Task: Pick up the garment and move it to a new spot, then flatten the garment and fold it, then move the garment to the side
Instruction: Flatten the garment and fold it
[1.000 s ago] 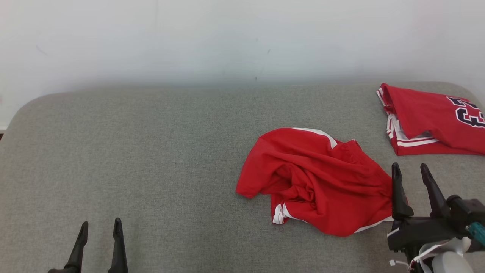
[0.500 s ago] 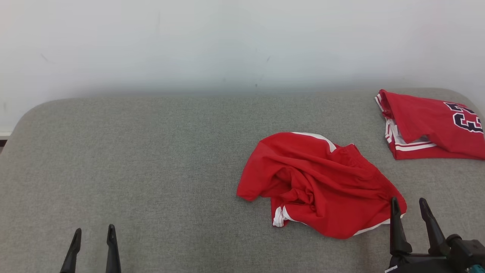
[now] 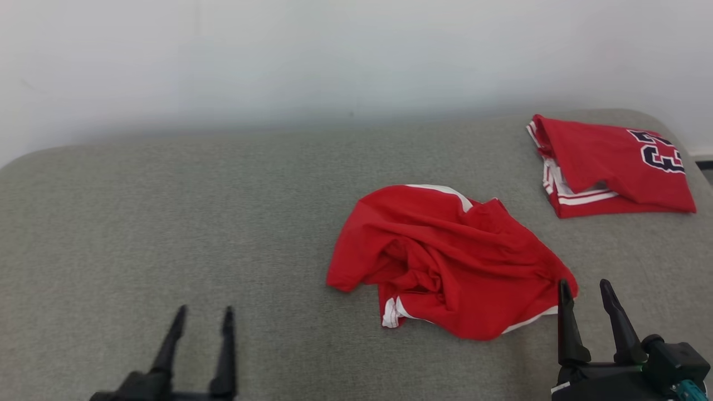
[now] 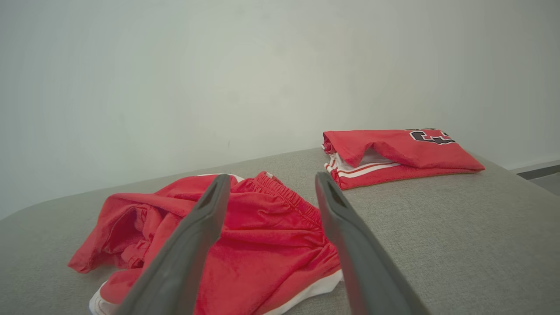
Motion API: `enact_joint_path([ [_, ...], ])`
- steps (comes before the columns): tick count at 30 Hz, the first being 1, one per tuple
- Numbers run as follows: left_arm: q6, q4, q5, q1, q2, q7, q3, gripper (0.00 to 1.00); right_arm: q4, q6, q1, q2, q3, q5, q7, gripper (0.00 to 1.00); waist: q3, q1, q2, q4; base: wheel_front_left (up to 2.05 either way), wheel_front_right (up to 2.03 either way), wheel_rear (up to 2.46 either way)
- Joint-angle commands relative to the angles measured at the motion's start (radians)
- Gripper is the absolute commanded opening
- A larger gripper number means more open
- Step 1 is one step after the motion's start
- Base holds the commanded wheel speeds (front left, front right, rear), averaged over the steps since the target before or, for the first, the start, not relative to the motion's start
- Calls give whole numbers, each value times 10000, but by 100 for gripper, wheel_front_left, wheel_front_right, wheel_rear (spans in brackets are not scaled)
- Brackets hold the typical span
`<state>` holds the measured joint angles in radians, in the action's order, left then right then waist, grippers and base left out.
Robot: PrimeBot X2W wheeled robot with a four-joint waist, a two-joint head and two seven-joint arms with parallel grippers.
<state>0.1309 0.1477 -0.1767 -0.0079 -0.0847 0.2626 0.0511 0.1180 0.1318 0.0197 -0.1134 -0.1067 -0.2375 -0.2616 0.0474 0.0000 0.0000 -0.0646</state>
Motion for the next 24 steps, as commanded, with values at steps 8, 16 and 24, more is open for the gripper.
enact_joint_path([
  [8,-9,1066,-510,-1431,-286,29,2086,100,8,-27,-460,270,212,-72,-43,100,792,0,0,-1203,0,0,0],
  [16,-9,2383,-1015,-2486,-581,29,3754,100,19,-27,-718,490,291,-130,-42,100,1449,0,0,-2037,0,0,0],
  [24,-9,3333,-1471,-3027,-728,29,4610,100,23,-27,-869,600,284,-172,-43,100,1661,0,0,-2454,0,0,0],
])
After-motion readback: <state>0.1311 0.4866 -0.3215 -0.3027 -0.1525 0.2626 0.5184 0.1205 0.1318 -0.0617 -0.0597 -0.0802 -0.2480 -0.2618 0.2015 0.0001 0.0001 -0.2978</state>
